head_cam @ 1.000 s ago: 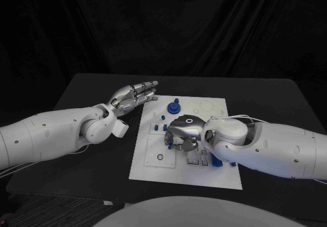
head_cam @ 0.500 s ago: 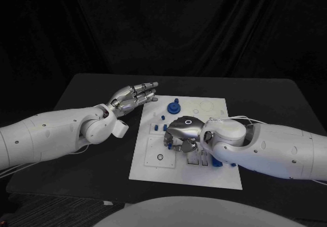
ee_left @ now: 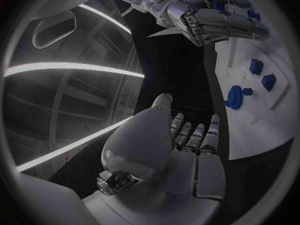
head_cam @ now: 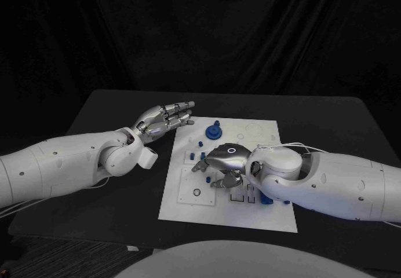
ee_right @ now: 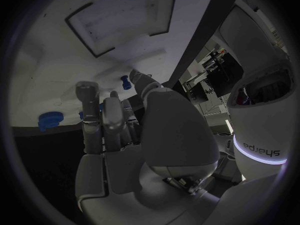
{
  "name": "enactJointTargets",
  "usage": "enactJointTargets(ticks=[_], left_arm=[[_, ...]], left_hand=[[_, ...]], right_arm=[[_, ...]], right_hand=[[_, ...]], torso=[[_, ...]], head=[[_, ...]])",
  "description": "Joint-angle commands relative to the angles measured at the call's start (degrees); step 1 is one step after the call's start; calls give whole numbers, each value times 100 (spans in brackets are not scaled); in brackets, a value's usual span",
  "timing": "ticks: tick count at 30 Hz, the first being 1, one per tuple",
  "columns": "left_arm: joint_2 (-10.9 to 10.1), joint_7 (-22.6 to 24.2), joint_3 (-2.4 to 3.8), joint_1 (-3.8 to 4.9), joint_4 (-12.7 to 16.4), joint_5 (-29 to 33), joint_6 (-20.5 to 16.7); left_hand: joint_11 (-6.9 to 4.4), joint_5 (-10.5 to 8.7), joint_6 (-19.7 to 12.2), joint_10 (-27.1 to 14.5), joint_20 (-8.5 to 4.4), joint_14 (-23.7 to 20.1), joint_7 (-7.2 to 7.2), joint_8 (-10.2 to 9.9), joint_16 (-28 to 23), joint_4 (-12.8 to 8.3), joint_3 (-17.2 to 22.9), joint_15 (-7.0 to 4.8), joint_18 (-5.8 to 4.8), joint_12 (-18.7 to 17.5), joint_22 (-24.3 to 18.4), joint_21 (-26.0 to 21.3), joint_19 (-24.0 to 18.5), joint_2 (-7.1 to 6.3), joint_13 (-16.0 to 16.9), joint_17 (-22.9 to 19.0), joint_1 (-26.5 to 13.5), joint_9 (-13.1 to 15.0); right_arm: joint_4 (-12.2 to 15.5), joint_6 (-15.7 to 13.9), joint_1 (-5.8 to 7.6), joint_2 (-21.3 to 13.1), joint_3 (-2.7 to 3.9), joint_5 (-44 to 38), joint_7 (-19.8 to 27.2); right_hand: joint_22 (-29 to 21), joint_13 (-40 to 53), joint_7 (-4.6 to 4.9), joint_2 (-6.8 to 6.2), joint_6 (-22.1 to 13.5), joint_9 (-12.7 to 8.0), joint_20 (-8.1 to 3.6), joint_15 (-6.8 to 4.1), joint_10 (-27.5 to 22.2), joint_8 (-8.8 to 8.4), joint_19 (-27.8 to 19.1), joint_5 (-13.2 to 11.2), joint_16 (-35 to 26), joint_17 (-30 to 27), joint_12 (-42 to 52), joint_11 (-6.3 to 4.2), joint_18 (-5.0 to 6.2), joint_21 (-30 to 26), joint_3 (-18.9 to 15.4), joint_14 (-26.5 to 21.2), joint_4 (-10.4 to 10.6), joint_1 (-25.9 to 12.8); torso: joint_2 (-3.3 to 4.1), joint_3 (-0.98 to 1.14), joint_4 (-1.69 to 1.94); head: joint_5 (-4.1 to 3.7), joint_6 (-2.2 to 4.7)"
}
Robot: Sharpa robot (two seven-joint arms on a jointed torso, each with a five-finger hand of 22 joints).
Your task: Assemble the parts on the task board
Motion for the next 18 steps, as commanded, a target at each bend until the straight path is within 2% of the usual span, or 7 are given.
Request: enactJointTargets(ticks=[1,3,4,6,9,13,18], left_arm=[[8,32,5,-9,3,34,75],[7,28,5,-9,1,34,75],[5,25,5,-9,1,34,76],[0,20,5,-10,3,34,78],[-14,19,5,-10,9,34,80],[-41,20,6,-11,16,34,65],[-58,18,6,-11,19,35,43]], left_hand=[[-47,25,8,1,13,-3,21,26,26,15,34,-1,-43,5,-3,33,33,-2,1,8,58,8],[-47,25,8,1,13,-3,21,26,26,15,34,-1,-43,5,-3,33,33,-2,1,8,58,8],[-47,25,8,1,13,-3,21,26,26,15,34,-1,-43,5,-3,33,33,-2,1,8,58,8],[-47,24,6,-1,13,-3,26,26,26,12,39,0,-44,1,-1,34,36,-2,1,8,61,7],[-47,24,6,-1,13,-3,26,26,26,12,39,0,-44,1,-1,34,36,-2,1,8,61,7],[-47,24,14,-1,14,2,28,27,31,10,41,1,-45,5,15,37,45,-3,1,10,62,8],[-46,22,23,0,14,6,30,29,35,9,42,2,-45,13,28,40,53,-5,3,11,62,9]], right_arm=[[24,-11,-14,-63,2,-34,-145],[60,-154,-11,-127,2,-34,-122],[88,-248,-4,-168,3,-34,-109],[174,-515,35,-290,3,-34,-81],[315,-857,154,-494,4,-34,-88],[482,-1109,438,-822,4,-34,-172],[603,-1036,732,-1212,2,-34,-368]], right_hand=[[344,44,-102,31,-440,-112,37,22,-452,-28,-161,-126,-100,-129,107,21,124,-354,-473,-166,241,230],[318,69,-114,-28,-554,-147,55,44,-681,-38,-230,-177,-138,-198,211,34,147,-530,-658,-245,499,362],[312,109,-124,-98,-587,-170,80,34,-879,-32,-261,-190,-135,-238,391,40,148,-630,-776,-302,855,582],[320,135,-136,-202,-556,-176,71,53,-1040,-24,-254,-204,-106,-255,565,30,160,-656,-869,-320,1182,761],[340,159,-96,-206,-217,-135,73,55,-1070,45,-218,-195,-60,-241,713,38,149,-601,-894,-308,1270,819],[436,204,68,-62,675,-18,68,50,-886,244,6,-73,169,-72,1045,53,90,-174,-827,-143,1237,828],[497,120,133,17,889,-7,72,60,-813,270,194,-119,336,44,1150,74,42,153,-861,7,1273,391]], torso=[[0,0,1],[1,0,1],[1,0,0],[1,1,0],[1,1,1],[0,2,0],[-2,1,-1]], head=[[4,-1],[-8,-1],[-6,-1],[-7,-1],[-4,-1],[12,-1],[-31,-1]])
